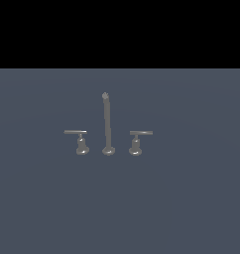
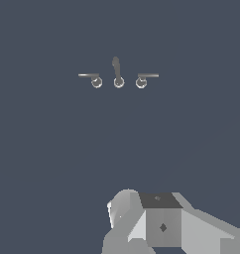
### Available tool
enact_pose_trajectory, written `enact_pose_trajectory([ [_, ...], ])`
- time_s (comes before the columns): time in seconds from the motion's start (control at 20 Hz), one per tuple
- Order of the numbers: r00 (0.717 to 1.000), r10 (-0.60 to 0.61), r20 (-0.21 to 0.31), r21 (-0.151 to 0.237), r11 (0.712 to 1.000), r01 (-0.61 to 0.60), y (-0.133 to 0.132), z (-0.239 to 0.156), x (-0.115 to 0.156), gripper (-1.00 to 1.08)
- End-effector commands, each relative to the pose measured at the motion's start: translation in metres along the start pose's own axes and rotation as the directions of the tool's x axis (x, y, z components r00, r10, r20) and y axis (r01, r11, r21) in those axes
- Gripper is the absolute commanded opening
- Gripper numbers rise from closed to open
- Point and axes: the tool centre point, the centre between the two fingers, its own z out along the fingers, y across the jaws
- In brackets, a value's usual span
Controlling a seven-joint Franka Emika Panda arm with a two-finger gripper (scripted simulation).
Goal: Turn on the faucet by rotating a designated handle.
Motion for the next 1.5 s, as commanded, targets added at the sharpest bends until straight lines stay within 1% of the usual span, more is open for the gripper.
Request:
enact_pose_trajectory([
  [0.0, 1.0, 0.0, 0.0, 0.0, 1.0, 0.0, 0.0, 0.0, 0.0, -1.0],
  [0.45, 1.0, 0.003, 0.029, 0.013, 1.0, -0.004, 0.01, 0.005, -0.009, -1.0],
  [0.75, 1.0, 0.003, 0.029, 0.012, 1.0, -0.003, 0.01, 0.004, -0.009, -1.0],
  [0.9, 0.999, 0.009, 0.031, 0.018, 1.0, -0.009, 0.009, 0.006, -0.006, -1.0],
  [1.15, 0.999, 0.034, 0.038, 0.044, 0.998, -0.036, 0.004, 0.01, 0.006, -1.0],
  [1.45, 0.994, 0.093, 0.061, 0.092, 0.991, -0.098, -0.006, 0.022, 0.031, -1.0],
])
